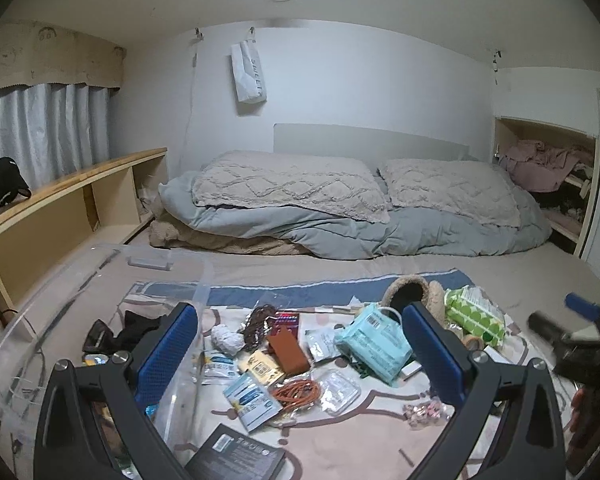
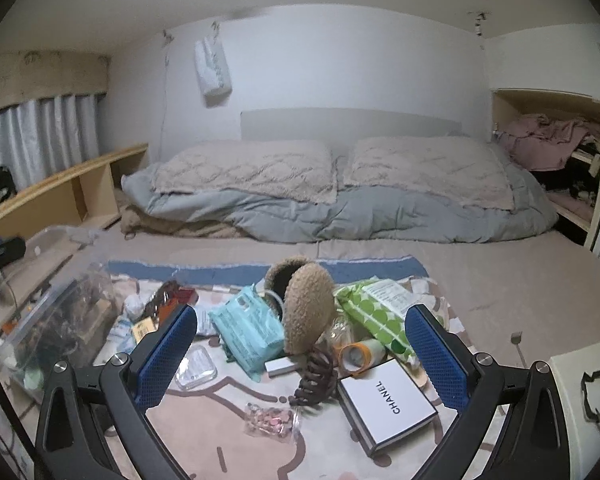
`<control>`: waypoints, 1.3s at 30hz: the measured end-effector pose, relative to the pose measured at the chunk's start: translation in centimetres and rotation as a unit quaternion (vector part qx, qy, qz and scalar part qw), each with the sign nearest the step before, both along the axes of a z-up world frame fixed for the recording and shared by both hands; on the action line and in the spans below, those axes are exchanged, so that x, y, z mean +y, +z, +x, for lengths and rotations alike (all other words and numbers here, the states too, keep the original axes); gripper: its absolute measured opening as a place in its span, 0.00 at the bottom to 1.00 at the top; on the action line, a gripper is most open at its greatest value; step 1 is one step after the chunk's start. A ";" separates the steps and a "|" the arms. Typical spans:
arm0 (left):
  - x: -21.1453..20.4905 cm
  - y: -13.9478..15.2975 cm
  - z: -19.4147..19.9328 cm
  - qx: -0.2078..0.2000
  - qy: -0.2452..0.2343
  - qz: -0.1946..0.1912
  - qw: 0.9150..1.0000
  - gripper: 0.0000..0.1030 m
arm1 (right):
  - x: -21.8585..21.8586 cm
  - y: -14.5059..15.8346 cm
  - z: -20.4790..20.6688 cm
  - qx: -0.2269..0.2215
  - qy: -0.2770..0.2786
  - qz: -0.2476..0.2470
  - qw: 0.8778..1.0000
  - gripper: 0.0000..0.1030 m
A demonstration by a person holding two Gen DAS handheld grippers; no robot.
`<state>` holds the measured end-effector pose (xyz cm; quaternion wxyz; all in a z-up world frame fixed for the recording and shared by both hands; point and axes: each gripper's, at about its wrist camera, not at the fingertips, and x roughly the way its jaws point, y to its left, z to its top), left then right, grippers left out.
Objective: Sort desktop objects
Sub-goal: 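Move right gripper across the cluttered bed past the teal package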
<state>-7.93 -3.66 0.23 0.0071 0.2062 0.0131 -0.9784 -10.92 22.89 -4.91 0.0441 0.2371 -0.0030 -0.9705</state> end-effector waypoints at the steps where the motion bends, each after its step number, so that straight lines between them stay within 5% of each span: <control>1: 0.2 0.0 -0.2 0.000 -0.001 0.001 1.000 1.00 | -0.3 -0.1 -0.2 -0.004 0.005 0.006 1.000 1.00; 10: 1.1 -1.0 -2.5 -0.011 -0.014 0.007 1.000 1.00 | -3.3 -4.4 -3.6 -0.071 0.020 0.067 0.995 1.00; 23: -2.5 -1.8 -4.4 -0.022 0.020 0.040 0.999 1.00 | -9.2 -10.8 -12.0 -0.196 0.091 0.019 0.976 1.00; 30: -3.4 -1.9 -4.3 -0.022 0.017 0.043 0.999 1.00 | -13.3 -14.3 -16.4 -0.245 0.133 -0.024 0.960 0.58; 39: -3.1 -2.3 -4.7 -0.022 -0.002 0.037 0.999 1.00 | -16.5 -18.3 -20.5 -0.272 0.138 -0.018 0.952 0.58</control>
